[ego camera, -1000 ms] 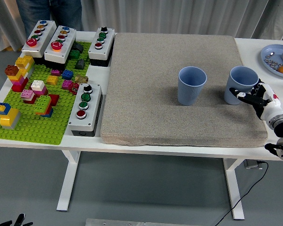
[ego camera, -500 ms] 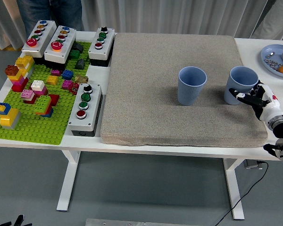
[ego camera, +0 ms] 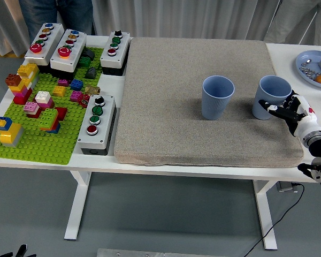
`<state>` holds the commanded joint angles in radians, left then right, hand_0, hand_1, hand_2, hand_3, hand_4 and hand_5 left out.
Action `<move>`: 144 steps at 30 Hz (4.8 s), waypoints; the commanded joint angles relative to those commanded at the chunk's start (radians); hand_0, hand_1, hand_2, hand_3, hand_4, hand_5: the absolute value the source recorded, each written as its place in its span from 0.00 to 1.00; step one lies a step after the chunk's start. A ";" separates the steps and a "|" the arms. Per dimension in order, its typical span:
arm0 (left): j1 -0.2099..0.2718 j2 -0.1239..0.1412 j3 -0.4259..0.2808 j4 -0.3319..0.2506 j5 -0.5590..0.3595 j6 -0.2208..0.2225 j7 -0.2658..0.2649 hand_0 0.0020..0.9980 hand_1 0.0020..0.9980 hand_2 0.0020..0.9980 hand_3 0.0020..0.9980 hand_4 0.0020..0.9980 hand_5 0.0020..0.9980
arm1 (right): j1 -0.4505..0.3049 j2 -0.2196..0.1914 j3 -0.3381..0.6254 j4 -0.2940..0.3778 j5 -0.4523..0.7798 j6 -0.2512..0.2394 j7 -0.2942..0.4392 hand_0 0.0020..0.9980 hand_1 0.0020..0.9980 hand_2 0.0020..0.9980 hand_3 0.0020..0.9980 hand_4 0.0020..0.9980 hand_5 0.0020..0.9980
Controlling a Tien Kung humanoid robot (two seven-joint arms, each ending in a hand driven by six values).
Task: Pick cup pour cup place
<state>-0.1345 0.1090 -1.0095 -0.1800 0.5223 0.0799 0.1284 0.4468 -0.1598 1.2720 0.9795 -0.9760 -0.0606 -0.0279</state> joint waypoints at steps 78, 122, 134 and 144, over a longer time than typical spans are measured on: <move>0.002 0.010 -0.018 0.000 0.008 0.004 0.001 0.71 0.66 0.73 0.66 0.47 0.98 | 0.066 -0.011 -0.152 0.206 -0.589 -0.192 -0.050 0.86 0.72 0.61 0.73 0.78 0.28; 0.003 0.011 -0.017 0.000 0.010 0.004 0.001 0.71 0.66 0.73 0.66 0.47 0.98 | 0.086 -0.011 -0.206 0.221 -0.924 -0.242 -0.055 0.87 0.72 0.60 0.72 0.77 0.28; 0.000 0.011 -0.020 0.000 0.013 0.004 0.001 0.71 0.66 0.73 0.66 0.47 0.97 | 0.095 -0.017 -0.218 0.220 -0.998 -0.259 -0.072 0.87 0.72 0.60 0.72 0.77 0.28; -0.002 0.012 -0.023 0.000 0.015 0.005 0.001 0.71 0.66 0.73 0.66 0.47 0.97 | 0.101 -0.019 -0.240 0.216 -1.024 -0.269 -0.087 0.87 0.72 0.60 0.72 0.77 0.28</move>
<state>-0.1362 0.1209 -1.0324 -0.1800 0.5372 0.0847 0.1293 0.5475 -0.1788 1.0322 1.1956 -2.0001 -0.3294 -0.1151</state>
